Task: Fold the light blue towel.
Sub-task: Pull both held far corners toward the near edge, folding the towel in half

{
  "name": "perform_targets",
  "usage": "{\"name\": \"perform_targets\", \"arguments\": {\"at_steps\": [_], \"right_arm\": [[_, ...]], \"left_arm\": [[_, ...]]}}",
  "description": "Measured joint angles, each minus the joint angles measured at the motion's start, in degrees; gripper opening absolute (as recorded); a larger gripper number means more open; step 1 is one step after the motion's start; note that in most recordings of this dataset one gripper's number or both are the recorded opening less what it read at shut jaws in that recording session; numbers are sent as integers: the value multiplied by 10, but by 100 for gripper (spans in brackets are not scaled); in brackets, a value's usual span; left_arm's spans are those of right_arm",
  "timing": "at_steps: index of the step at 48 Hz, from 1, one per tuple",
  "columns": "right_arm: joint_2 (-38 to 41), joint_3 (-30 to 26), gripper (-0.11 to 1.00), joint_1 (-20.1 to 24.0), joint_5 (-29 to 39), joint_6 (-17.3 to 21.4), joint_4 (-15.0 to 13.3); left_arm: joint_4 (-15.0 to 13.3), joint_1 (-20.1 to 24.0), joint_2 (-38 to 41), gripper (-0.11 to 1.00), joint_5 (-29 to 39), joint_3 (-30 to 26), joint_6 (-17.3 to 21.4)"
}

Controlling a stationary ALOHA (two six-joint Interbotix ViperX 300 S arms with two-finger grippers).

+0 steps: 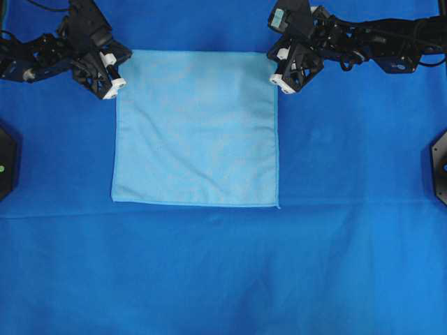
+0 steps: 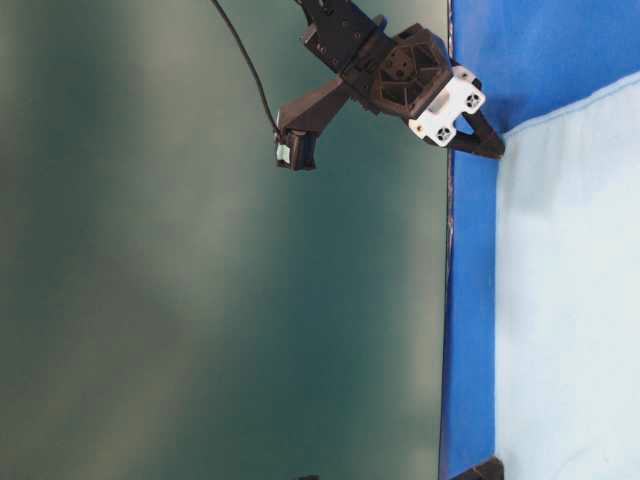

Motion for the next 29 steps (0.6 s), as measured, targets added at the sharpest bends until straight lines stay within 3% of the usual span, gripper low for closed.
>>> {"name": "perform_targets", "arguments": {"at_steps": [18, 29], "right_arm": [[-52, -3, 1, 2, 18, 4, 0], [-67, 0, 1, 12, 25, 6, 1]], "left_arm": [[0, -5, -108, 1, 44, 4, 5], [0, -29, -122, 1, 46, 15, 6]]}}
